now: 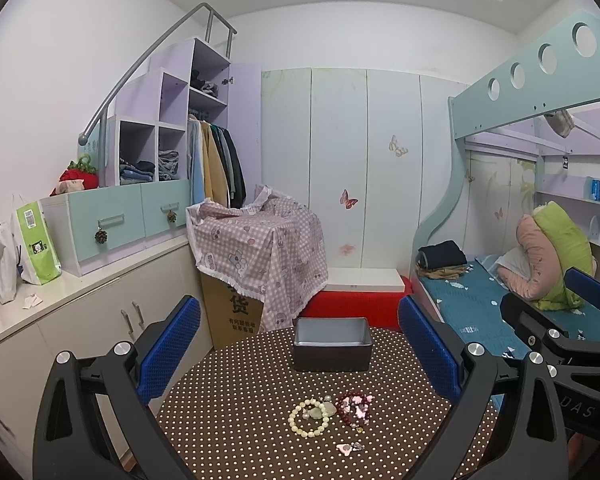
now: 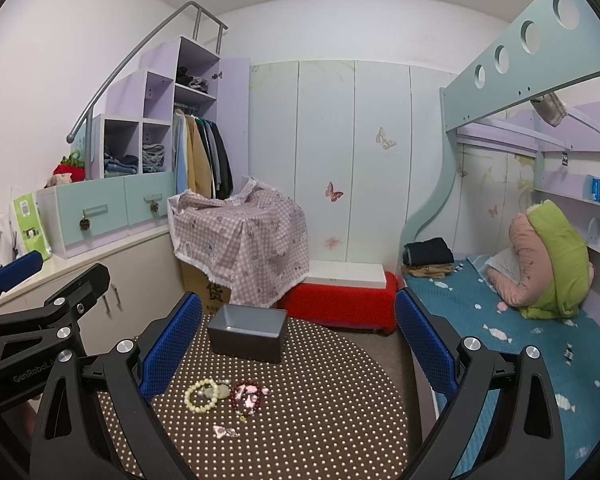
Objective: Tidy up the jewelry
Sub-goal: 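Lower the left tool to the pale green bead bracelet and grasp it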
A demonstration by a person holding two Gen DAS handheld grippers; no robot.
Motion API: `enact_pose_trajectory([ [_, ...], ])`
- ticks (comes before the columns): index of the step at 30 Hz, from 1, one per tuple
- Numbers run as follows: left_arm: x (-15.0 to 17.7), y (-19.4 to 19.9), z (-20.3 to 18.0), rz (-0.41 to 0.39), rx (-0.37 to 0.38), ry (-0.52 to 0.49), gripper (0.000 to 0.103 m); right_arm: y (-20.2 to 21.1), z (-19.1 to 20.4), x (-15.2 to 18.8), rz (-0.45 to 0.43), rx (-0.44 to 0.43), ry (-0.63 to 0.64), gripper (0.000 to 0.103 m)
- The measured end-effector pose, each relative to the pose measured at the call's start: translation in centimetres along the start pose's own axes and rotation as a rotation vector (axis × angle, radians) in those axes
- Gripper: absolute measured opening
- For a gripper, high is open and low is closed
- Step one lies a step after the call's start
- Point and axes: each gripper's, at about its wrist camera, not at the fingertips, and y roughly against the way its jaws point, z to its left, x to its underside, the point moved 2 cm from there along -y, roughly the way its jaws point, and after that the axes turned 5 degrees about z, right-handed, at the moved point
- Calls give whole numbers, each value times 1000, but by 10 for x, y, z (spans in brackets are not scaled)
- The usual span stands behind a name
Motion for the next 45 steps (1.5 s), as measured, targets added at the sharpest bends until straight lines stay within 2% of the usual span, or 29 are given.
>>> enact_pose_trajectory([
  [7, 6, -19, 6, 38, -17, -16, 96, -25, 1, 10, 45, -3, 4, 94],
  [11, 18, -47, 24, 108, -21, -7, 96, -51, 3, 18, 93, -5, 2, 94],
  [17, 57, -113, 58, 316, 4, 51, 96, -112, 6, 45, 216, -59, -10, 96],
  [23, 111, -178, 63, 552, 66, 77, 95, -171, 17, 83, 379, -41, 52, 96],
  [27, 140, -208, 58, 658, 82, 71, 95, -200, 14, 106, 462, -44, 50, 96],
  [31, 156, -224, 55, 711, 52, 47, 95, -221, 13, 124, 520, -36, 78, 96],
  [34, 165, -235, 55, 746, 36, 35, 78, -232, 12, 135, 554, -45, 77, 96],
  [37, 172, -243, 55, 772, 37, 27, 76, -241, 10, 141, 583, -81, 47, 96],
  [42, 175, -250, 52, 769, 25, -2, 70, -251, 11, 146, 603, -89, 54, 96],
  [45, 173, -251, 51, 760, 22, -11, 56, -254, 14, 148, 614, -107, 55, 96],
])
